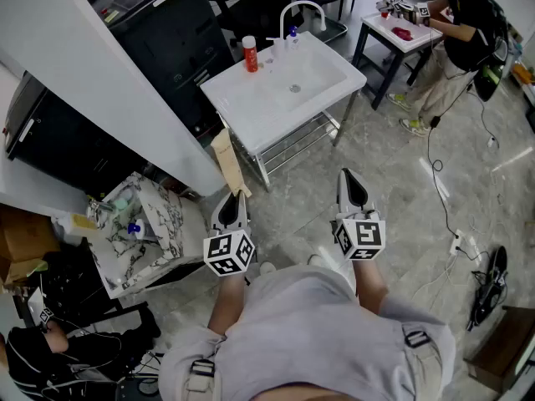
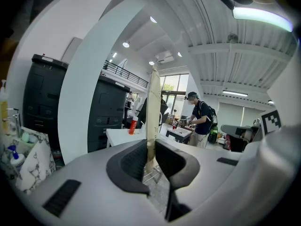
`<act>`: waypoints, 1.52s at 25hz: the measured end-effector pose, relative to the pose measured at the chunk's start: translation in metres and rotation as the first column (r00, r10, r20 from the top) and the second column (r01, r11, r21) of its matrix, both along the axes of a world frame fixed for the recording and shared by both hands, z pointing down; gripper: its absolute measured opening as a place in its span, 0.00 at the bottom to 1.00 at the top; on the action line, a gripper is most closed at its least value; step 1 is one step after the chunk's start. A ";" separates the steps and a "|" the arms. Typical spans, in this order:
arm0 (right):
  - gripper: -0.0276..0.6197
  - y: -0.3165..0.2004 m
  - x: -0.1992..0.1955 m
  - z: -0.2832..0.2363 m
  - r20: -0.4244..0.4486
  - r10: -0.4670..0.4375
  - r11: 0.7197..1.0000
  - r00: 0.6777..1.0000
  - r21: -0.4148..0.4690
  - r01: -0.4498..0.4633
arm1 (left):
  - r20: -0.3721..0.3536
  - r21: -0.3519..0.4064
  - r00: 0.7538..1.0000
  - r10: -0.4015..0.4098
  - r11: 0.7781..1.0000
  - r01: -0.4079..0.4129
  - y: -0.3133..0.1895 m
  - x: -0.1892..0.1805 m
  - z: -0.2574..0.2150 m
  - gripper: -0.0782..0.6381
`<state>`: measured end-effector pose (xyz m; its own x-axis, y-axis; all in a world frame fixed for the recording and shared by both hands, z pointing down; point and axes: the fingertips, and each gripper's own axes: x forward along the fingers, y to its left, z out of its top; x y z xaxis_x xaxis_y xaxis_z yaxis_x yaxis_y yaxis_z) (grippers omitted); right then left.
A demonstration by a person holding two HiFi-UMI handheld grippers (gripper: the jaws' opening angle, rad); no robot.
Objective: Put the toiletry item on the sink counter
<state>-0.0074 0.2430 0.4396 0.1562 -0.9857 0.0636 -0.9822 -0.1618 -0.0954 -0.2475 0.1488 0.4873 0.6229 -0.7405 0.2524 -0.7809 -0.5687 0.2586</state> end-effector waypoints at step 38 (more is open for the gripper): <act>0.05 0.048 0.059 0.019 0.004 -0.054 0.998 0.999 -0.024 0.054 | 0.023 -0.003 1.000 0.002 1.000 -0.002 0.055 0.071 0.004 0.18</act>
<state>0.0514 0.2912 0.4582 0.1027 -0.9908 0.0881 -0.9893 -0.1110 -0.0950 -0.1766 0.2042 0.4914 0.6180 -0.7386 0.2692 -0.7857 -0.5693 0.2419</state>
